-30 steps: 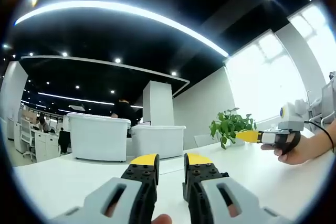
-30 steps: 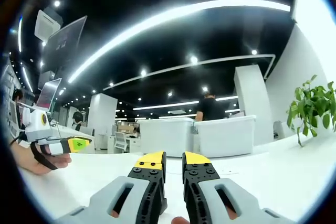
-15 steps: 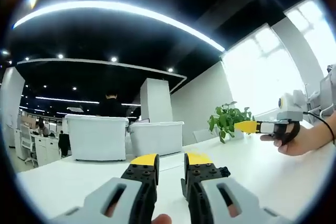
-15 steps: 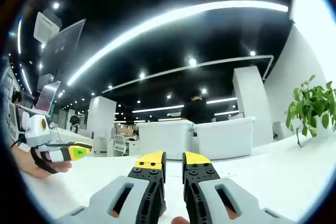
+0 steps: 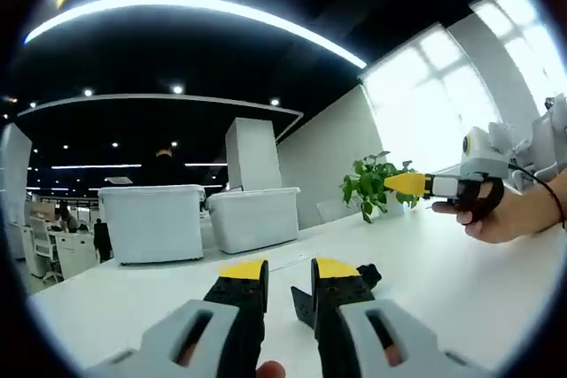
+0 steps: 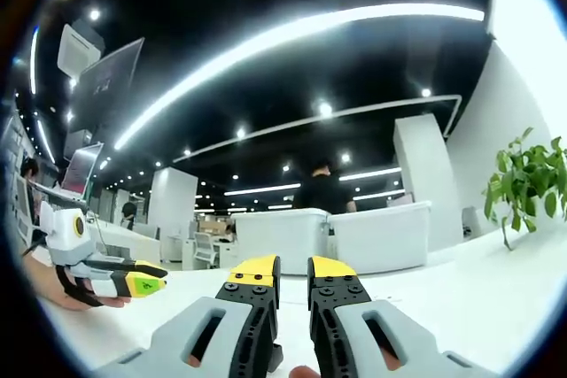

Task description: Clamp the fixed fixture on the desktop, loosen the retaining clip, secure it to the edge of the desk, and tighten the retaining clip.

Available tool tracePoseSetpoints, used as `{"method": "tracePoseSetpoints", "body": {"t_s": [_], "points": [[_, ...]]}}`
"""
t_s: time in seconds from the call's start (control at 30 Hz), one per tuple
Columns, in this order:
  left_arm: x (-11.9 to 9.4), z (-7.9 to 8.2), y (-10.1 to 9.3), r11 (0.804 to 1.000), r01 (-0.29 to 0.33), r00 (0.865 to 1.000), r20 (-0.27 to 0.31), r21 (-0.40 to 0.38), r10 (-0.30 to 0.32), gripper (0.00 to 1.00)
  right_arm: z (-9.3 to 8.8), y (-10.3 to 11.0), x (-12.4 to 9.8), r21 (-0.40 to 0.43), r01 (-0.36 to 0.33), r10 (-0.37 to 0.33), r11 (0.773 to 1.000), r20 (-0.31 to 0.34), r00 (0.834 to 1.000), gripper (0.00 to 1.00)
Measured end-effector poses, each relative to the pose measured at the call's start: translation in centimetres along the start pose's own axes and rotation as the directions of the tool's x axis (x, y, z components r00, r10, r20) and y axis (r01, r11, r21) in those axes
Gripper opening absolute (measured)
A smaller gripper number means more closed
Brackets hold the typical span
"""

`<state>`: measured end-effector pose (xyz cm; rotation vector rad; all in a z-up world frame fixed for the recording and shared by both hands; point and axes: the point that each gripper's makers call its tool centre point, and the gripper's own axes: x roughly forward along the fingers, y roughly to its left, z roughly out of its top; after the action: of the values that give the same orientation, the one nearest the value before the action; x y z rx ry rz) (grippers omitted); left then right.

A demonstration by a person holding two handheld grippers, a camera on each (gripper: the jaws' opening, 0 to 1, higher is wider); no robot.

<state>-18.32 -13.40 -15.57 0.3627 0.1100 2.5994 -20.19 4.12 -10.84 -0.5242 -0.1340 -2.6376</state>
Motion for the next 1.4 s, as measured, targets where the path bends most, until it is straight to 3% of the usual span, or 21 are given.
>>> {"method": "tracePoseSetpoints", "body": {"t_s": [0.2, 0.4, 0.57, 0.67, 0.77, 0.9, 1.0, 1.4], "points": [[0.7, -0.7, -0.2, 0.999, -0.009, 1.0, -0.025, -0.049, 0.008, 0.2, 0.1, 0.0, 0.2, -0.002, -0.007, 0.007, 1.0, 0.003, 1.0, 0.13], [1.5, -2.6, -1.2, 1.0, 0.009, 0.993, -0.119, -0.025, -0.012, 0.25, 0.3, -0.8, 0.3, 0.02, 0.005, -0.005, 1.0, 0.01, 1.0, 0.13], [1.8, -2.7, -1.1, 0.999, -0.009, 0.992, -0.126, -0.035, 0.004, 0.26, 0.5, -1.4, 0.3, 0.044, 0.016, -0.017, 0.999, 0.017, 1.0, 0.13], [2.3, -3.5, -1.4, 1.0, -0.016, 0.986, -0.165, -0.017, 0.013, 0.26, 0.6, -1.7, 0.4, 0.059, 0.024, -0.025, 0.998, 0.022, 0.999, 0.13], [2.6, -3.9, -1.7, 1.0, -0.022, 0.982, -0.185, -0.02, 0.018, 0.25, 0.8, -1.4, 0.4, -0.026, 0.013, -0.012, 1.0, 0.022, 1.0, 0.13], [3.2, -4.8, -1.4, 0.998, -0.054, 0.973, -0.227, -0.034, 0.045, 0.25, 0.9, 0.3, 0.4, -0.077, -0.024, 0.025, 0.997, 0.018, 1.0, 0.13], [3.2, -5.6, -1.5, 0.998, -0.057, 0.962, -0.266, 0.008, 0.057, 0.25, 0.8, 0.8, 0.4, -0.077, -0.04, 0.041, 0.996, 0.012, 0.999, 0.13], [4.2, -7.0, -0.5, 0.994, -0.109, 0.94, -0.324, 0.019, 0.109, 0.25, 1.2, 0.7, 0.1, -0.027, -0.031, 0.032, 0.999, 0.025, 0.999, 0.13]]}}
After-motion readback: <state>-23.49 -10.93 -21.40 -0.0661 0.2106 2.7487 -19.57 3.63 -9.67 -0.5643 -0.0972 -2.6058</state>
